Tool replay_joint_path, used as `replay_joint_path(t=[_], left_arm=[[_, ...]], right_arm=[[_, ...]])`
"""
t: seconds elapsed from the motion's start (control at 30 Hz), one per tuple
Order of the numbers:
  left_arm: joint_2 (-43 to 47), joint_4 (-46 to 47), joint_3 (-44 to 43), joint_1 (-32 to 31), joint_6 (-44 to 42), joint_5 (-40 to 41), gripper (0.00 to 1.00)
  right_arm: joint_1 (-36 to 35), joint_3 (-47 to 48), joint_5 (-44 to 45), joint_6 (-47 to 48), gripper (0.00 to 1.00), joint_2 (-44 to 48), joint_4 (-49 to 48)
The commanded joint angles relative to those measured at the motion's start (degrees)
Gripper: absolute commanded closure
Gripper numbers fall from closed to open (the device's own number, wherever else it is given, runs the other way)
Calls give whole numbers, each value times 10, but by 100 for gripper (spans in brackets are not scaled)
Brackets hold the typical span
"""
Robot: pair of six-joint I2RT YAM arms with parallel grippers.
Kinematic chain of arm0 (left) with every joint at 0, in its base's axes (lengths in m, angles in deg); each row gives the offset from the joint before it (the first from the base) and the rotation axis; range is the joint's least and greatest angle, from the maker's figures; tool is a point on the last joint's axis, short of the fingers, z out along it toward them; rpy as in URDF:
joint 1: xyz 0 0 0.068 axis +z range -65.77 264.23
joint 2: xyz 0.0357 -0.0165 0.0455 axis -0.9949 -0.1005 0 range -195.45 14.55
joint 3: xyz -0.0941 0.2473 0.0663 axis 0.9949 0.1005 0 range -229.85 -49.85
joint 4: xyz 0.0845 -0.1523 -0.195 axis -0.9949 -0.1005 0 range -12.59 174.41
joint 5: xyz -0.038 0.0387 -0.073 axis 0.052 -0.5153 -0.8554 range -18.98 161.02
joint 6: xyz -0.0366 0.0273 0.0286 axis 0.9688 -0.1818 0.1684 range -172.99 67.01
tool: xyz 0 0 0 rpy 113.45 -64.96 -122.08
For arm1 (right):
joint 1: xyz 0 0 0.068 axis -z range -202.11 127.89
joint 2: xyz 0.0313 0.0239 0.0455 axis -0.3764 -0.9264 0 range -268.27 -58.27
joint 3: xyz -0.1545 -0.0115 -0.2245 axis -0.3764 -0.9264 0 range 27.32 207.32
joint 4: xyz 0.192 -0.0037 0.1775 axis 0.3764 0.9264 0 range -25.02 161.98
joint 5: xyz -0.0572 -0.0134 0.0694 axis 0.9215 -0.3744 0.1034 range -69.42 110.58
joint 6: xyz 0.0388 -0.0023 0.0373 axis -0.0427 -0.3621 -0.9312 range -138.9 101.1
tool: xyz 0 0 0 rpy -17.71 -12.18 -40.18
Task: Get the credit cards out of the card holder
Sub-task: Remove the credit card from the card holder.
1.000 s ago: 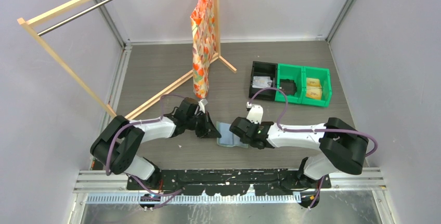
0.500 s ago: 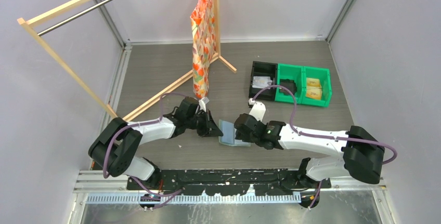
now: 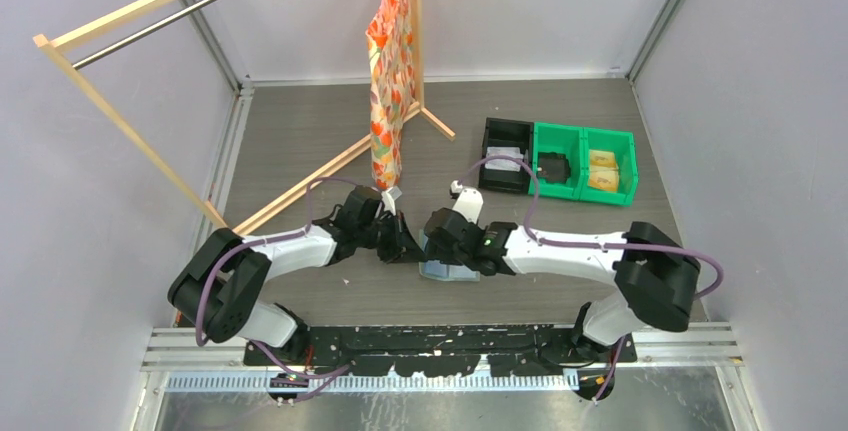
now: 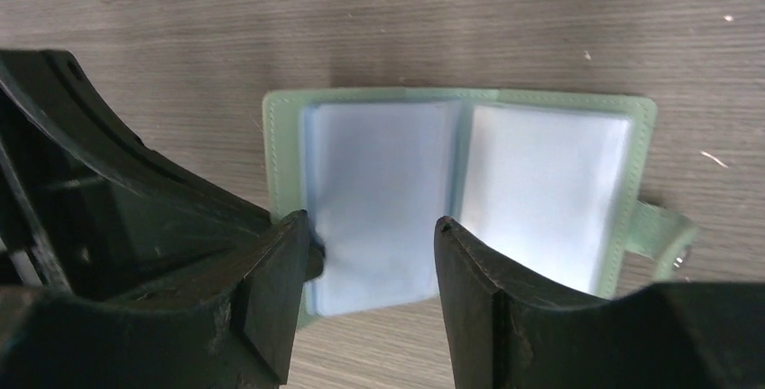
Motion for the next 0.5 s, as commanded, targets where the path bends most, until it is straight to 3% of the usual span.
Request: replay_joint_path(t=[0.0,0.47], left_arm=[[6,15,-4,-1,-8,-6,99],[16,4,-3,-2,-12,-1,99]], right_arm=[[-2,51,23,2,42,-36,-1],[7,33,41,-8,56,-46,29]])
